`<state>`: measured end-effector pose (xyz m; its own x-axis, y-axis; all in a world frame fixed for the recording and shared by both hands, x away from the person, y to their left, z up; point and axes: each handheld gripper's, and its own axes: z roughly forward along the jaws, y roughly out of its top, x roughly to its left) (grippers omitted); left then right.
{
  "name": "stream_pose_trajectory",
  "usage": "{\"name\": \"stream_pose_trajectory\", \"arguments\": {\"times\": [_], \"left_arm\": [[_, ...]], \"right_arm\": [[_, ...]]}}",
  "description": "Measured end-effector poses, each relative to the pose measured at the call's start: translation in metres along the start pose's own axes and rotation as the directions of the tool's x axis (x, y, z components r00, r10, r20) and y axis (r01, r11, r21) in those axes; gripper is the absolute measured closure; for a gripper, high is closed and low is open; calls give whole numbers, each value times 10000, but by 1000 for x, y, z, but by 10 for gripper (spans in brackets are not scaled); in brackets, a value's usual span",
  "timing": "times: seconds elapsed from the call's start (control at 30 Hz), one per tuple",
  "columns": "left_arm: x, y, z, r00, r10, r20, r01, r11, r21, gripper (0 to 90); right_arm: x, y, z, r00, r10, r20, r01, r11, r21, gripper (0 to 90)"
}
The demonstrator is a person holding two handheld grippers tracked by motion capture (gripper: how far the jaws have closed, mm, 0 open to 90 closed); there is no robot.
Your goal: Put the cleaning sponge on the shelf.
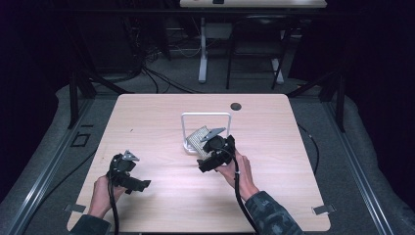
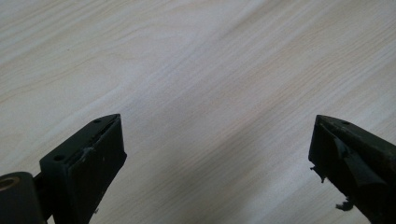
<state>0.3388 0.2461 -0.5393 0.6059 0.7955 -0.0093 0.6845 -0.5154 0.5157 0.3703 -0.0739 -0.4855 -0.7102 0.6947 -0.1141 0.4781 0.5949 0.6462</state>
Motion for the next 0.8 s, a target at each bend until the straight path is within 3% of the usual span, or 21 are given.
{"name": "stream_pose_trajectory", "arguments": {"times": [0.23, 0.8], "left_arm": [[-1, 0, 0, 10000, 3, -28, -3, 10000, 1, 37], [-1, 0, 0, 9999, 39, -113, -39, 10000, 8, 36]], "right_arm": [[-8, -8, -20, 10000, -50, -84, 51, 9999, 129, 38], [-26, -34, -48, 9991, 400, -138, -397, 9990, 198, 25]]}}
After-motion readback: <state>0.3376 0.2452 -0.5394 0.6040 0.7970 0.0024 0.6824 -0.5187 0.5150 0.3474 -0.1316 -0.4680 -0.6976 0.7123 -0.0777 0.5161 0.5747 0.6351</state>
